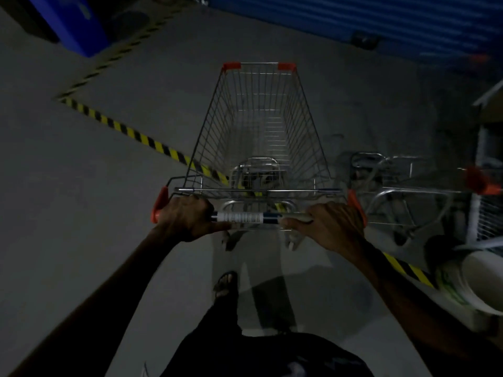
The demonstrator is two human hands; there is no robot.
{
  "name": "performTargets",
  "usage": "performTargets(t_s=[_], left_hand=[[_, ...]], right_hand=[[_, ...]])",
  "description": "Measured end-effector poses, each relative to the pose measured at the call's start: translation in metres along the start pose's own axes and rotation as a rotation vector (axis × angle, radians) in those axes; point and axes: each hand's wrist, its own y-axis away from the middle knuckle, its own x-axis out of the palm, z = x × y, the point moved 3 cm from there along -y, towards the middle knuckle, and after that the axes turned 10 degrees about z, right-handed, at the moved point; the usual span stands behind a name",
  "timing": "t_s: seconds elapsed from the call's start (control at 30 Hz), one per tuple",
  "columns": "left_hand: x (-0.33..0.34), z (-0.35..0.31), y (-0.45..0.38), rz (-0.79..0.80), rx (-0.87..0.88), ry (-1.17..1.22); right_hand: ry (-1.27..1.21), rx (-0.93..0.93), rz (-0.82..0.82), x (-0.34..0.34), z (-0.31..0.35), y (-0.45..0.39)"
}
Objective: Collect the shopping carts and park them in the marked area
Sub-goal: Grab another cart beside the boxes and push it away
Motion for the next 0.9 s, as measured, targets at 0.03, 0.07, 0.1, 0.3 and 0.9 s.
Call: performTargets(t_s=[0.03,0.07,0.1,0.3,0.9], left_hand=[[-0.011,0.007,-0.019,-0.012,0.008,-0.008],[-0.02,0.013,-0.038,-0.014,0.02,-0.025],[-0.03,0.018,-0.053,-0.005,0.045,-0.049],[-0.088,0.044,-0.152,-0.074,0.254,-0.168],[-0.221,0.04,-0.357,0.057,0.331,-0.326]], right_hand=[[0.02,0.03,0.013,-0.011,0.003,-0.009],[0.034,0.062,0.01,-0.018,0.005,-0.02],[0.054,0.085,0.003,-0.024,0.008,-0.029],[0.048,0.274,-0.042,-0.029,0.006,-0.096],[-0.136,0.438,-0.213,-0.067,-0.033,-0.254]])
